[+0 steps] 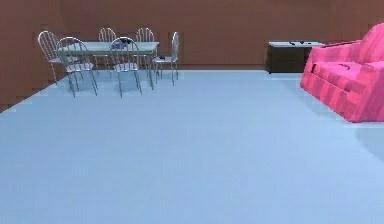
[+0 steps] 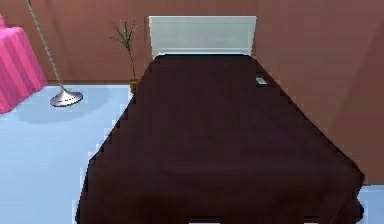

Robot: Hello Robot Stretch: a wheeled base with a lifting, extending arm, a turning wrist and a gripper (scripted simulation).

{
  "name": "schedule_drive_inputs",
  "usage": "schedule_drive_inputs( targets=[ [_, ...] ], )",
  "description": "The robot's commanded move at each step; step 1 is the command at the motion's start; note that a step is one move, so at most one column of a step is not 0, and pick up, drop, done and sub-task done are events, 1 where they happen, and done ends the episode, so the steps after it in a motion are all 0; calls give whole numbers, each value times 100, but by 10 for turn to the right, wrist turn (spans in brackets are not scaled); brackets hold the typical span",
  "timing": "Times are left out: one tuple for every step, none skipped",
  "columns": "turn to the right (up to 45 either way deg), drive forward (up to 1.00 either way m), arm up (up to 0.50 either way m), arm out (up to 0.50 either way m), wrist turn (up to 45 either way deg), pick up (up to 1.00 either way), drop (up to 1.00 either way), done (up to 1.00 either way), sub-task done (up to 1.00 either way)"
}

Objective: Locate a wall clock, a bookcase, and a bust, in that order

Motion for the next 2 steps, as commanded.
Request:
schedule_drive_inputs(
  targets=[
    [-60, 0, 0, 0, 0, 0, 0, 0, 0],
    [0, 40, 0, 0, 0, 0, 0, 0, 0]
  ],
)
